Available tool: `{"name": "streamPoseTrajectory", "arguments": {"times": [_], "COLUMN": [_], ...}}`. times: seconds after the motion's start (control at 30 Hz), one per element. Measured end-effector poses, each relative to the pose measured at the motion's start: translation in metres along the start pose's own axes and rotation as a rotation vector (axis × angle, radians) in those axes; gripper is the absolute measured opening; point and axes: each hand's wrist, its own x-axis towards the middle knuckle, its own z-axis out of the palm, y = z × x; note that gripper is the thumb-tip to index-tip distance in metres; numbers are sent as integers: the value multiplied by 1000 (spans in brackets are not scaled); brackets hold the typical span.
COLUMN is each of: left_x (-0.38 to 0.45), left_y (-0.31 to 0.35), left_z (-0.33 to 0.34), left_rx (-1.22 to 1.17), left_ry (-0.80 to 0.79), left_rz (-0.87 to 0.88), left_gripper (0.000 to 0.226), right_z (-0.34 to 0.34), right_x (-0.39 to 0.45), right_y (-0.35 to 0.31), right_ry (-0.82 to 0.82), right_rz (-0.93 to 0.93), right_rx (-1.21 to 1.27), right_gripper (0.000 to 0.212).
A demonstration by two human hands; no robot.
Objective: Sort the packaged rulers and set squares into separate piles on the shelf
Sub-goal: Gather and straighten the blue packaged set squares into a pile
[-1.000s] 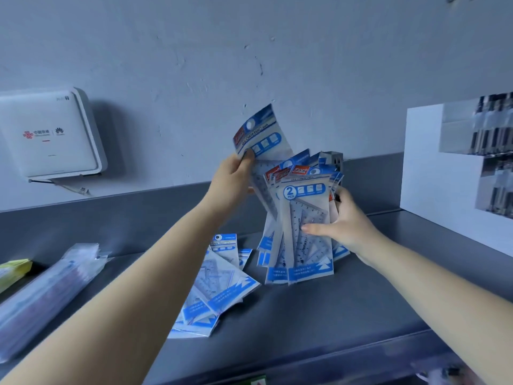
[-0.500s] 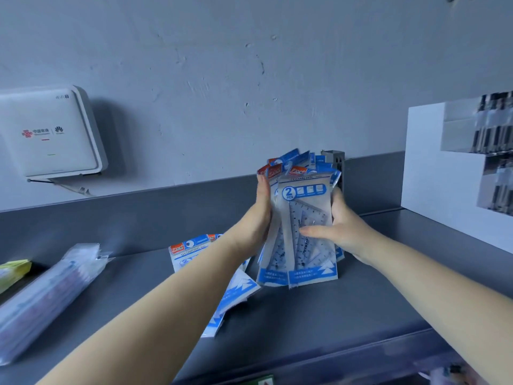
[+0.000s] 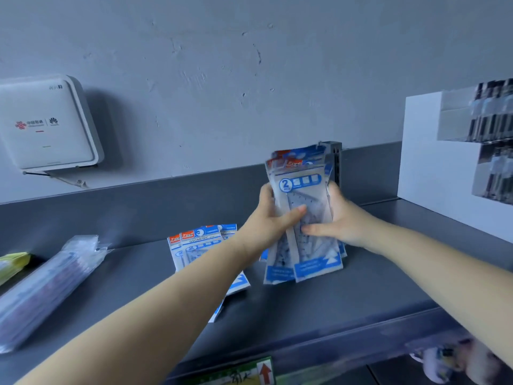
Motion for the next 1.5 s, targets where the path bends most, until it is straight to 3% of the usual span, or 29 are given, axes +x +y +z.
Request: {"name": "streamPoseTrajectory", "arguments": {"times": [0.17, 0.33, 0.4, 0.53, 0.63, 0.73, 0.9, 1.0, 1.13, 1.27, 1.4, 1.5], "left_x": [-7, 1, -1, -9, -9, -5, -7, -5, -3, -12, -10, -17], "left_y": [-6, 0, -2, -17, -15, -8, -5, -1, -3, -16, -19, -14], "left_z": [11, 17, 18, 23, 29, 27, 12, 11, 8, 5, 3, 0], "left_rx": [-2, -85, -81, -24, -23, -57, -33, -97, -166, -49, -17, 272], "left_ry": [28, 167, 156, 132, 132, 150, 93, 76, 93, 17, 104, 60], "left_rz": [-36, 73, 41, -60, -100, -75, -118, -122, -99, -168, -147, -133], "left_gripper": [48, 42, 43, 51, 41, 33, 50, 46, 46, 54, 47, 60], "right_z": [10, 4, 4, 16, 19, 18, 21, 24, 27, 29, 32, 34], "right_x": [-12, -4, -5, -23, -23, -15, -15, -10, -5, -8, -4, -9], "right_y": [11, -9, -7, 16, 20, 13, 10, 5, 0, 8, 1, -1], "right_ry": [103, 126, 75, -47, -1, 27, -5, -17, -34, -112, -65, -115], "right_rz": [14, -119, -104, 55, 87, 92, 73, 39, 26, 83, 62, 106], "right_rx": [112, 253, 216, 98, 91, 109, 142, 165, 227, 155, 152, 54], "right_gripper": [81, 49, 54, 85, 96, 93, 86, 72, 71, 67, 62, 70]}}
